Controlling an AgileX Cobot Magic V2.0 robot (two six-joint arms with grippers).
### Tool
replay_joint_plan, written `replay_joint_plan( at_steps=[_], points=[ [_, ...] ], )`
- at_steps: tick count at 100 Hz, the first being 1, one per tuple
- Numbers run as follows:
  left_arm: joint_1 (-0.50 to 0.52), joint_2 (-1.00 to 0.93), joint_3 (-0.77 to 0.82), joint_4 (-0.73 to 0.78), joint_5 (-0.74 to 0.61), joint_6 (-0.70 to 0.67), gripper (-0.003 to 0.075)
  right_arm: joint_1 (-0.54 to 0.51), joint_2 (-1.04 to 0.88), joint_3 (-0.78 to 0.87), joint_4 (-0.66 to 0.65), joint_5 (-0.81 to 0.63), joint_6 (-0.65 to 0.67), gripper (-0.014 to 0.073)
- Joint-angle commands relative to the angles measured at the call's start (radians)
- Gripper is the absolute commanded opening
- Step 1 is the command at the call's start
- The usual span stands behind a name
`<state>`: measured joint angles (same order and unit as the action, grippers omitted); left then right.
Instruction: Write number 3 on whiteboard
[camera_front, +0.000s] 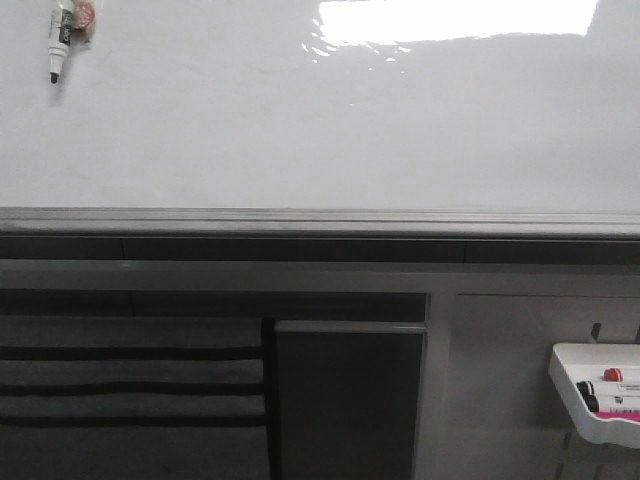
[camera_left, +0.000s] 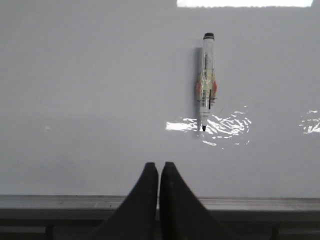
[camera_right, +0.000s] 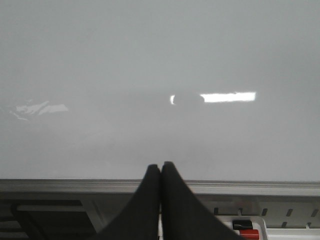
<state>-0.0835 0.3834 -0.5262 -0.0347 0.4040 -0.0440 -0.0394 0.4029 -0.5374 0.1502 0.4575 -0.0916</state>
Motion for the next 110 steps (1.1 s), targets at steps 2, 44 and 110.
replay_joint_plan(
  at_steps=[2, 44, 110],
  points=[
    [0.002, 0.044, -0.034, 0.000, -0.074, 0.003, -0.0020, -0.001, 0.030, -0.037, 0.000, -0.067, -0.013, -0.0062],
    [-0.012, 0.152, -0.034, 0.046, -0.110, 0.072, 0.0348, -0.001, 0.040, -0.037, -0.100, -0.025, -0.035, 0.0293],
    [-0.171, 0.729, -0.223, 0.008, -0.394, 0.071, 0.0437, -0.001, 0.040, -0.037, -0.094, -0.032, -0.035, 0.0354]
  ],
)
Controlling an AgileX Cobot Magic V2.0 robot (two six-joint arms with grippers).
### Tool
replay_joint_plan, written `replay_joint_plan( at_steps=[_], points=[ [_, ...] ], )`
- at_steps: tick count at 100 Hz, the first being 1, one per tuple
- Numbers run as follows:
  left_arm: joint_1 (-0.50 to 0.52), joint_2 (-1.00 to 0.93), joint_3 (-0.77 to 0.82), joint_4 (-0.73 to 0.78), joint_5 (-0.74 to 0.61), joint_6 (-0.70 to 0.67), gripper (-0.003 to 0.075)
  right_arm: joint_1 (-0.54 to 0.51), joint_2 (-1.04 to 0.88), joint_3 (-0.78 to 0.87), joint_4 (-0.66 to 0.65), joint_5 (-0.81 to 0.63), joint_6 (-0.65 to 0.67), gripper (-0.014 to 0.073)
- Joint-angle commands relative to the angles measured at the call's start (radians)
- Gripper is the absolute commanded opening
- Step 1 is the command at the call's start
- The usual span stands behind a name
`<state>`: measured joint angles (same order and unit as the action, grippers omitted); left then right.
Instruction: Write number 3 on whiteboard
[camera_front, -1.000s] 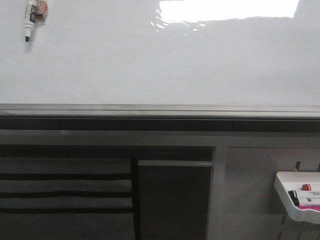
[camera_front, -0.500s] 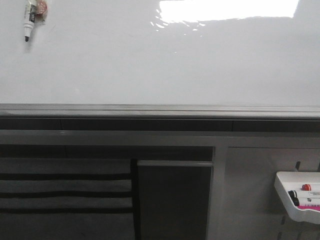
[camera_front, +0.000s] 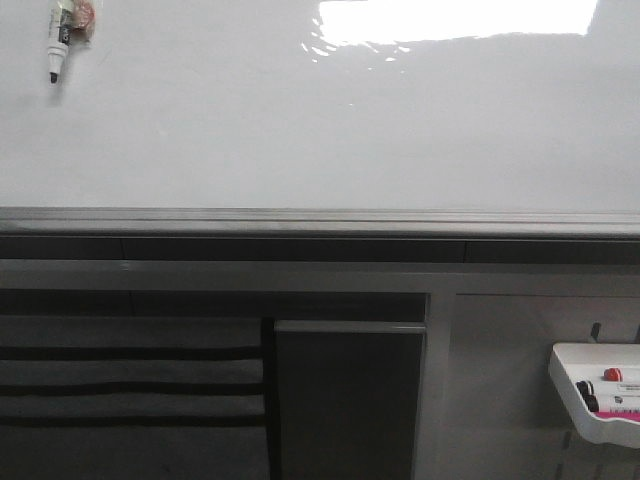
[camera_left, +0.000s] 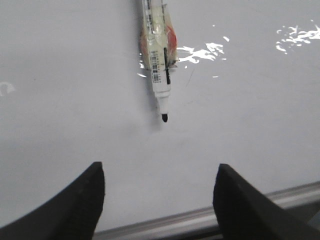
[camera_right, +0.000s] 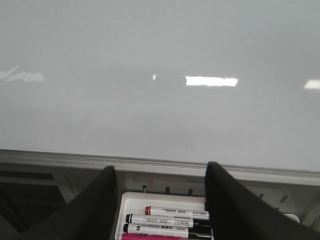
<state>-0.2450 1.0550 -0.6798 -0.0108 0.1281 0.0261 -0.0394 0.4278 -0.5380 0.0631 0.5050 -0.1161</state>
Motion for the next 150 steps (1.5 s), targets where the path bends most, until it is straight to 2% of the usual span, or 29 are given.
replay_joint_plan(
  at_steps=[1, 29, 64, 71, 98, 109, 132, 141, 150],
  points=[
    [-0.010, 0.071, -0.076, -0.016, -0.119, 0.001, 0.0437, -0.001, 0.016, -0.037, -0.007, -0.079, -0.011, 0.0354],
    [-0.010, 0.280, -0.211, -0.016, -0.180, 0.001, 0.0437, -0.001, 0.016, -0.037, -0.007, -0.075, -0.011, 0.0354],
    [-0.010, 0.387, -0.275, -0.016, -0.271, 0.001, 0.0434, -0.001, 0.016, -0.037, -0.007, -0.073, -0.011, 0.0354],
    [-0.010, 0.387, -0.275, -0.016, -0.280, 0.001, 0.0395, -0.001, 0.016, -0.037, -0.007, -0.073, -0.011, 0.0354],
    [-0.010, 0.387, -0.275, -0.016, -0.278, 0.001, 0.0124, -0.001, 0.016, -0.037, -0.007, -0.073, -0.011, 0.0354],
    [-0.010, 0.387, -0.275, -0.016, -0.276, 0.001, 0.0064, -0.001, 0.016, -0.037, -0.007, -0.073, -0.011, 0.0354],
    [-0.010, 0.358, -0.275, -0.016, -0.255, 0.001, -0.0017, -0.001, 0.016, -0.037, 0.000, -0.073, -0.011, 0.0354],
    [-0.010, 0.323, -0.277, -0.005, -0.172, 0.001, -0.0020, -0.001, 0.016, -0.043, 0.038, -0.075, -0.011, 0.0354],
    [-0.012, 0.274, -0.281, 0.022, -0.029, 0.003, -0.0020, -0.001, 0.042, -0.077, 0.092, -0.047, -0.011, 0.0354]
  ],
)
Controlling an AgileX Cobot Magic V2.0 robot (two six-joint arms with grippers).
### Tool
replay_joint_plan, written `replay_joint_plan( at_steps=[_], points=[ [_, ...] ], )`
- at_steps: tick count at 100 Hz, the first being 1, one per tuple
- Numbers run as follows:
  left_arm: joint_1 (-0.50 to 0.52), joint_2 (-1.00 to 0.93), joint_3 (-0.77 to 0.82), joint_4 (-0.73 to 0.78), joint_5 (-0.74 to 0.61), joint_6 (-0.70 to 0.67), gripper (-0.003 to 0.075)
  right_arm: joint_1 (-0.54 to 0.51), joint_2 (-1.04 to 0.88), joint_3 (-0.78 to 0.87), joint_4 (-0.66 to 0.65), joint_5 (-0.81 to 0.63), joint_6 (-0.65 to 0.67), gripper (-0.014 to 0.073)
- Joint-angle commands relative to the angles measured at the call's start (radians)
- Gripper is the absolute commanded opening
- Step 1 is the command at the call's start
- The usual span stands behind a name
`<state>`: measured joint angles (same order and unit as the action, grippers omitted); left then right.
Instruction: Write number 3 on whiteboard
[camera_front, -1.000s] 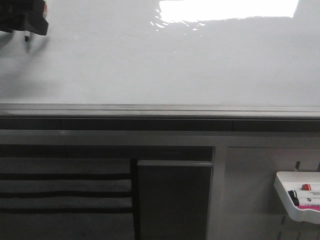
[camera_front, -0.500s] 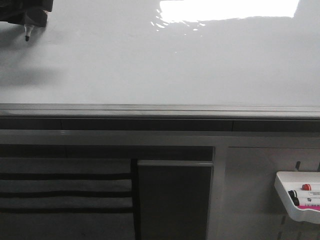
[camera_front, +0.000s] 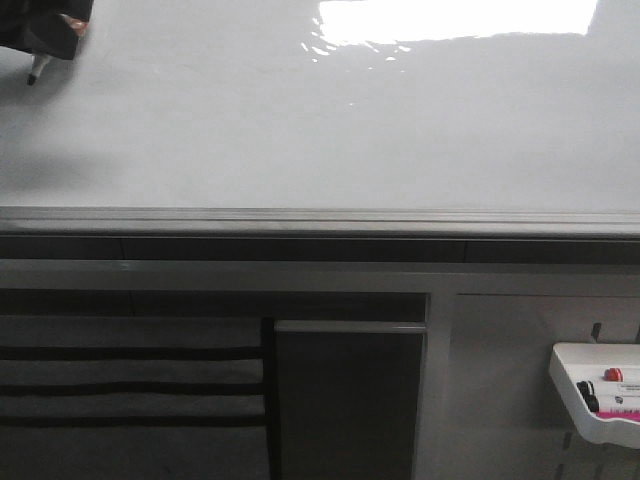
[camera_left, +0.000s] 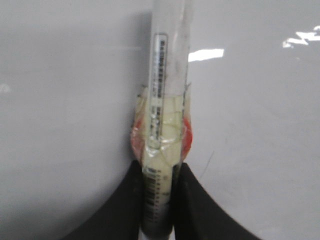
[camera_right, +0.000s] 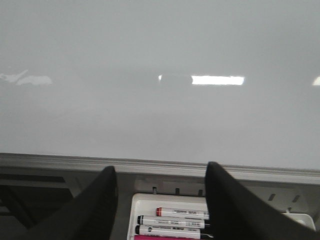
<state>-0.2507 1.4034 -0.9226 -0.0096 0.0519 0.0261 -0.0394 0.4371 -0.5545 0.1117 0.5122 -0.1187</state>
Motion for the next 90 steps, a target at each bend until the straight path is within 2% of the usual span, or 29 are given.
replay_joint_plan(
  at_steps=[1, 9, 19, 27, 39, 51, 63, 76, 90],
  points=[
    [-0.009, -0.082, -0.041, 0.025, 0.061, 0.004, -0.0020, -0.001, 0.040, -0.064, 0.047, -0.046, -0.008, 0.0354],
    [-0.030, -0.123, -0.058, 0.063, 0.234, 0.044, -0.0020, 0.001, 0.101, -0.114, 0.074, 0.021, -0.008, 0.0354],
    [-0.081, -0.163, -0.089, 0.043, 0.420, 0.188, -0.0020, 0.014, 0.210, -0.197, 0.114, 0.140, -0.037, 0.0354],
    [-0.139, -0.182, -0.113, -0.006, 0.551, 0.297, -0.0020, 0.046, 0.319, -0.261, 0.214, 0.257, -0.165, 0.0354],
    [-0.221, -0.189, -0.138, -0.144, 0.666, 0.490, -0.0020, 0.120, 0.468, -0.350, 0.429, 0.390, -0.391, 0.0354],
    [-0.293, -0.189, -0.142, -0.339, 0.746, 0.747, -0.0020, 0.225, 0.602, -0.422, 0.549, 0.490, -0.601, 0.0354],
    [-0.349, -0.189, -0.143, -0.518, 0.800, 0.950, -0.0020, 0.346, 0.704, -0.481, 0.582, 0.520, -0.762, 0.0354],
    [-0.392, -0.189, -0.143, -0.576, 0.813, 0.999, -0.0020, 0.457, 0.771, -0.530, 0.596, 0.495, -0.890, 0.0354],
    [-0.415, -0.189, -0.143, -0.579, 0.815, 1.023, -0.0020, 0.508, 0.785, -0.559, 0.686, 0.463, -1.007, 0.0354]
  ],
)
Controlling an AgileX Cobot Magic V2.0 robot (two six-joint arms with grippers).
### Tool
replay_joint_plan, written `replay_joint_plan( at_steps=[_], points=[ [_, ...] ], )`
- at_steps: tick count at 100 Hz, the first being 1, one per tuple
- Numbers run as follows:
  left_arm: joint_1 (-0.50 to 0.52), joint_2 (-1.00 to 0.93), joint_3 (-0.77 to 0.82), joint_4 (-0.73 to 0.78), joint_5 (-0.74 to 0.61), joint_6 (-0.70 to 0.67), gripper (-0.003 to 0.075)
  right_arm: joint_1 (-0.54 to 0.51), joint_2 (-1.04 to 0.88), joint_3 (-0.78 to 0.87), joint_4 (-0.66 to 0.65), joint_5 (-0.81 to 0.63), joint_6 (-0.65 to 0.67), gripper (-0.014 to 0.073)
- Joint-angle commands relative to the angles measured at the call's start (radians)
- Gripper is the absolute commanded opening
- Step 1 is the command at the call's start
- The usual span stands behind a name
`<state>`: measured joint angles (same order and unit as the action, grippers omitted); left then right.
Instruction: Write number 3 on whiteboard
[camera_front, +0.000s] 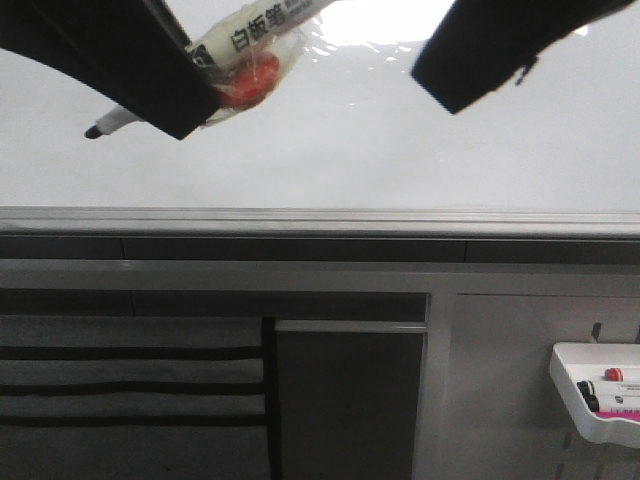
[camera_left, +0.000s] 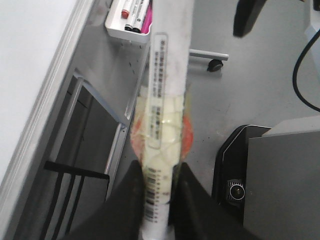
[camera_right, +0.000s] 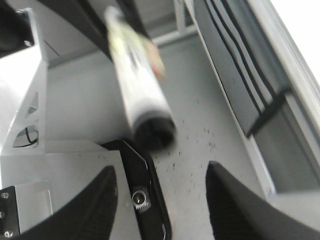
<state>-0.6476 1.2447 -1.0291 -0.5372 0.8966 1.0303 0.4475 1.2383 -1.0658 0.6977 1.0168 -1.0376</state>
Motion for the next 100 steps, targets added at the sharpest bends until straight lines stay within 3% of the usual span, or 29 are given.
replay_joint_plan(
  at_steps=[1, 15, 33, 75, 100],
  points=[
    [-0.018, -0.030, -0.037, -0.051, -0.030, 0.019, -0.0020, 0.021, -0.016, -0.048, 0.116, -0.044, -0.094, 0.0354],
    [-0.022, -0.030, -0.037, -0.053, -0.034, 0.023, -0.0020, 0.023, -0.011, -0.048, 0.270, -0.050, -0.298, 0.0354],
    [-0.022, -0.030, -0.037, -0.058, -0.036, 0.071, -0.0020, 0.023, 0.018, -0.048, 0.324, -0.051, -0.469, 0.0354],
    [-0.022, -0.030, -0.037, -0.058, -0.038, 0.071, -0.0020, 0.023, 0.053, -0.048, 0.324, -0.065, -0.471, 0.0353],
    [-0.022, -0.030, -0.037, -0.058, -0.040, 0.071, -0.0020, 0.023, 0.053, -0.048, 0.323, -0.059, -0.471, 0.0248]
  ],
)
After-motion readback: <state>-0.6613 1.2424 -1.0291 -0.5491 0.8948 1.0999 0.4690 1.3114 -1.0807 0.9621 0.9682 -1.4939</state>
